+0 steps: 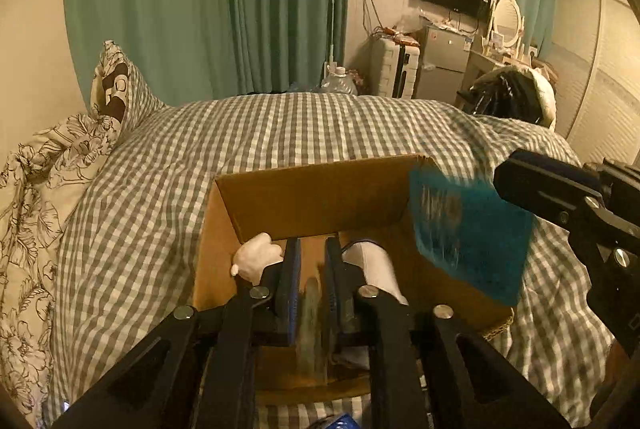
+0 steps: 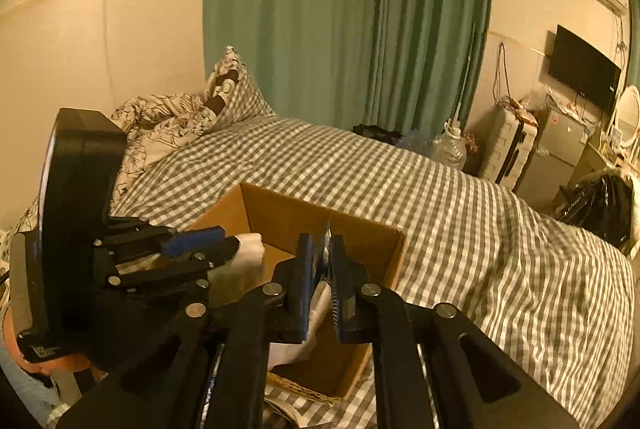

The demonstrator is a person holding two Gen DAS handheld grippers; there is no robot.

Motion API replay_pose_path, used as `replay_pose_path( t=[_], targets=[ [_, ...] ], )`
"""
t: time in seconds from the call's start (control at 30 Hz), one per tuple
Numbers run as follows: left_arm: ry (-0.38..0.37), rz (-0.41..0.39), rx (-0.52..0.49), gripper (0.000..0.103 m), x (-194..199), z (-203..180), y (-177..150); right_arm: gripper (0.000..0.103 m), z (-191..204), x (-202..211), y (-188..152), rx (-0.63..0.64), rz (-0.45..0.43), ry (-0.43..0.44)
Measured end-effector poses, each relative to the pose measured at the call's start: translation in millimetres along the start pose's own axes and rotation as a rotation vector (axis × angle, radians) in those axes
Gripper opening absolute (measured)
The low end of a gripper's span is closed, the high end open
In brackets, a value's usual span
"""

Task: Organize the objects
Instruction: 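Carry the cable and blister pack into the box and open both tools, then grasp the clear plastic bottle with red label with the right tool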

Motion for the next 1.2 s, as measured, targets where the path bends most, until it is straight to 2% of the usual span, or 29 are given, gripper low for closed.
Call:
replay_pose_path(
  t=[0.03, 0.07, 0.13, 0.23, 0.3, 0.33, 0.4, 0.5, 0.57, 0.7, 0.87, 1.07, 1.2],
  targets=[
    [0.008, 0.001, -0.004, 0.029, 1.4, -0.1, -0.9, 0.029, -3.1, 2.2, -1.6, -0.007, -0.002, -0.007],
    [0.018, -0.001, -0.005, 0.045, 3.7, 0.6, -1.5, 0.041, -4.1, 5.3, -2.6, -0.012, -0.004, -0.01],
    [0.036, -0.019, 0.011, 0.06, 13.3, 4.1, 0.0, 0.047, -8.6, 16.5, -1.4, -0.026, -0.023, -0.02],
    [0.034, -0.028, 0.031, 0.062, 31.5, 8.4, 2.2, 0.057, -8.3, 39.3, 3.4, -0.032, -0.039, -0.041],
    [0.045, -0.053, 0.035, 0.071, 51.7, 12.0, 4.7, 0.067, -7.2, 59.6, 7.9, -0.032, -0.058, -0.063],
    [0.049, -0.069, 0.035, 0.075, 61.2, 13.0, 6.0, 0.069, -4.6, 70.5, 10.4, -0.031, -0.068, -0.07],
    [0.048, -0.097, 0.037, 0.076, 81.2, 15.3, 9.0, 0.079, 0.6, 94.4, 14.1, -0.032, -0.082, -0.083],
    [0.053, -0.137, 0.045, 0.09, 112.0, 18.8, 10.1, 0.09, 8.7, 125.1, 18.0, -0.025, -0.088, -0.114],
    [0.062, -0.164, 0.051, 0.097, 129.1, 22.3, 9.5, 0.093, 14.4, 141.3, 20.0, -0.015, -0.099, -0.126],
    [0.078, -0.198, 0.042, 0.101, 158.4, 24.4, 1.7, 0.097, 31.6, 178.4, 12.7, -0.003, -0.112, -0.155],
    [0.078, -0.197, 0.05, 0.102, 174.8, 30.8, -19.7, 0.098, 45.3, 196.1, -6.0, 0.008, -0.081, -0.198],
    [0.092, -0.162, 0.073, 0.103, 180.2, 43.0, -58.4, 0.099, 57.5, 191.9, -44.4, -0.029, -0.017, -0.212],
    [0.096, -0.114, 0.105, 0.103, 173.8, 50.5, -91.4, 0.099, 62.8, 172.7, -88.9, -0.088, 0.062, -0.207]
  ],
)
Point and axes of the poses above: each gripper's, at about its wrist camera, not at the fingertips, and x roughly against the way its jaws point, z to its left, y to its top, the point moved 10 cm from there along -x, roughly the way its jaws point, and after that the axes turned 11 degrees about y, right-handed, at the moved point
